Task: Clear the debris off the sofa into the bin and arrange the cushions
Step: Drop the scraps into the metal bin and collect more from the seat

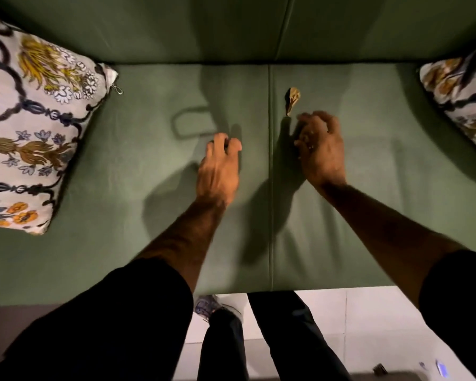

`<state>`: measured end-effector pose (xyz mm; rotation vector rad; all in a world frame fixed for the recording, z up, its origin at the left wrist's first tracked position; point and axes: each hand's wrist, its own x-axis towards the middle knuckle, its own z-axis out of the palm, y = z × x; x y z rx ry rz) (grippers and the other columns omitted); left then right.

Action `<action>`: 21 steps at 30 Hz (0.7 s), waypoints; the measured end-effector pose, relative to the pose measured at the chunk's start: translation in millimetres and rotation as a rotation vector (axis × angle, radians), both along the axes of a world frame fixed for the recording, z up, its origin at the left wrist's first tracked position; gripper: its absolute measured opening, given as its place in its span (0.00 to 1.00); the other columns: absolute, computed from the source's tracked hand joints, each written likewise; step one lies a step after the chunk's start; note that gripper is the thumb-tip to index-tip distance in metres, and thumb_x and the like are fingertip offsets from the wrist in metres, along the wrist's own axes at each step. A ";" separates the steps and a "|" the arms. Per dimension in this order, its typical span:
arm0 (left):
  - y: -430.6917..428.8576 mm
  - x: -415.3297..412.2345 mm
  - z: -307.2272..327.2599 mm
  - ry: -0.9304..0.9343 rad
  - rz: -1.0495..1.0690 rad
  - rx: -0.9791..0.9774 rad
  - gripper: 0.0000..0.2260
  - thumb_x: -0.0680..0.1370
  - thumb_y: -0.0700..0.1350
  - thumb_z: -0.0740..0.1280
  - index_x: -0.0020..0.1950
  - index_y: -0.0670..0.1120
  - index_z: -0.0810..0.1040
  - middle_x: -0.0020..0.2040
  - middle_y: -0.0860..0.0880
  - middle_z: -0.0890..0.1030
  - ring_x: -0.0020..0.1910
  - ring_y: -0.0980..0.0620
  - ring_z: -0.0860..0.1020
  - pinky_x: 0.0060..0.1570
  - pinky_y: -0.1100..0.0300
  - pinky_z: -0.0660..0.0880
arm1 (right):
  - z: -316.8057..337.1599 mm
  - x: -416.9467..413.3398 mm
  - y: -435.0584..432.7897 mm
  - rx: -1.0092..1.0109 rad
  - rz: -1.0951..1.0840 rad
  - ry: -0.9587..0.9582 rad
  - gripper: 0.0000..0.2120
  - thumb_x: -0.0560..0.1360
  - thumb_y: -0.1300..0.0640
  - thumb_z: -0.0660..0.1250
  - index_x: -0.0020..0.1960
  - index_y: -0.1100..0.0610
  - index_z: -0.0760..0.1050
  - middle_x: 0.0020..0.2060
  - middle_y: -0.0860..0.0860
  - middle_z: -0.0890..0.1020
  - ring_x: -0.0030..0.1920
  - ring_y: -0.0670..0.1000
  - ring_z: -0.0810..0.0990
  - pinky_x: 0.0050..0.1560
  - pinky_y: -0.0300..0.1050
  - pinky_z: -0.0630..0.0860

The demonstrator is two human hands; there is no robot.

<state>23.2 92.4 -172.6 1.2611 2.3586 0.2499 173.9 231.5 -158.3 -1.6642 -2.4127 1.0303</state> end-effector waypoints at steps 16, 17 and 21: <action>-143.7 52.3 5.9 -0.181 0.173 -0.021 0.11 0.78 0.37 0.65 0.59 0.46 0.77 0.62 0.41 0.74 0.58 0.39 0.76 0.51 0.45 0.74 | 6.4 -40.1 -45.1 0.027 0.090 -0.069 0.13 0.80 0.68 0.64 0.61 0.63 0.82 0.64 0.64 0.78 0.62 0.62 0.79 0.61 0.40 0.73; -164.4 58.5 8.1 -0.181 0.193 -0.018 0.11 0.78 0.38 0.65 0.59 0.45 0.78 0.62 0.41 0.75 0.58 0.39 0.76 0.50 0.45 0.74 | 9.1 -39.6 -71.1 0.003 0.118 -0.052 0.12 0.79 0.69 0.64 0.59 0.63 0.83 0.63 0.63 0.79 0.61 0.61 0.80 0.59 0.37 0.71; -247.3 79.9 14.3 -0.193 0.293 -0.038 0.09 0.80 0.40 0.64 0.59 0.46 0.78 0.62 0.43 0.75 0.60 0.42 0.76 0.46 0.46 0.73 | 16.8 -32.8 -204.5 -0.066 0.388 0.026 0.10 0.76 0.70 0.70 0.55 0.63 0.84 0.57 0.63 0.83 0.57 0.64 0.83 0.60 0.50 0.75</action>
